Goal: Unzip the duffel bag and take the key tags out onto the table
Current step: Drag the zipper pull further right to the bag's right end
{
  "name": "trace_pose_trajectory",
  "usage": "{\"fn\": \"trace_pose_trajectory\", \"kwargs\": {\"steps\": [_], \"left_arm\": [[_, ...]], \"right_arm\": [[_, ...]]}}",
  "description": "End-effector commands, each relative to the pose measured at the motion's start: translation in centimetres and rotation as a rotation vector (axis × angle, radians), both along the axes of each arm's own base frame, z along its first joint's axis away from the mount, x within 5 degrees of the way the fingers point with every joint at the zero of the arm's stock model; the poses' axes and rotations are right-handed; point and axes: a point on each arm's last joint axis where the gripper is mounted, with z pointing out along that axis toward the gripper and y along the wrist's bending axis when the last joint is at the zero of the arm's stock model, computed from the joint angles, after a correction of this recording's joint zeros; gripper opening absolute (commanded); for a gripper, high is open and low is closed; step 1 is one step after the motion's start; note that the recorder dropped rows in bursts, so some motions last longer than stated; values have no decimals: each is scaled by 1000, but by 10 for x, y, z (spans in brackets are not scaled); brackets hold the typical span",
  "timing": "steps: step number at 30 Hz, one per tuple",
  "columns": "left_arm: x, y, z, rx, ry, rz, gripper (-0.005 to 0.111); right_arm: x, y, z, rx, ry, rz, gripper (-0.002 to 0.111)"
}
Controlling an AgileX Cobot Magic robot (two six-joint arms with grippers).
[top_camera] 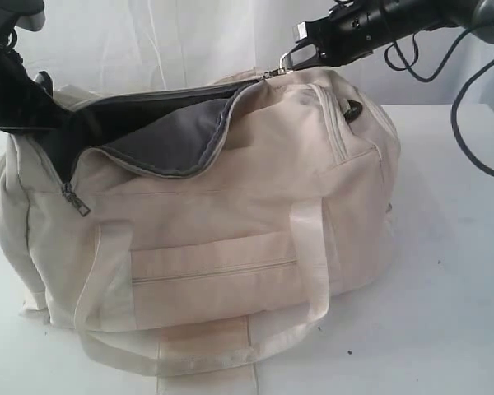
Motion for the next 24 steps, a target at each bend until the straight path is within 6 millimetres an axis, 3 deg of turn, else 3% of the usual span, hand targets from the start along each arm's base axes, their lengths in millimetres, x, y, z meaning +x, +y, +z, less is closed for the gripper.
{"fn": "trace_pose_trajectory", "kwargs": {"steps": [1,12,19,24], "left_arm": [[-3,3,3,20,9,11,0],[-3,3,3,15,8,16,0],[-3,3,3,14,6,16,0],[-3,3,3,14,6,16,0]], "right_arm": [[8,-37,17,-39,-68,-89,0],[1,-83,25,-60,43,-101,0],[-4,-87,23,-90,85,-66,0],[-7,-97,34,-114,72,-103,0]]}}
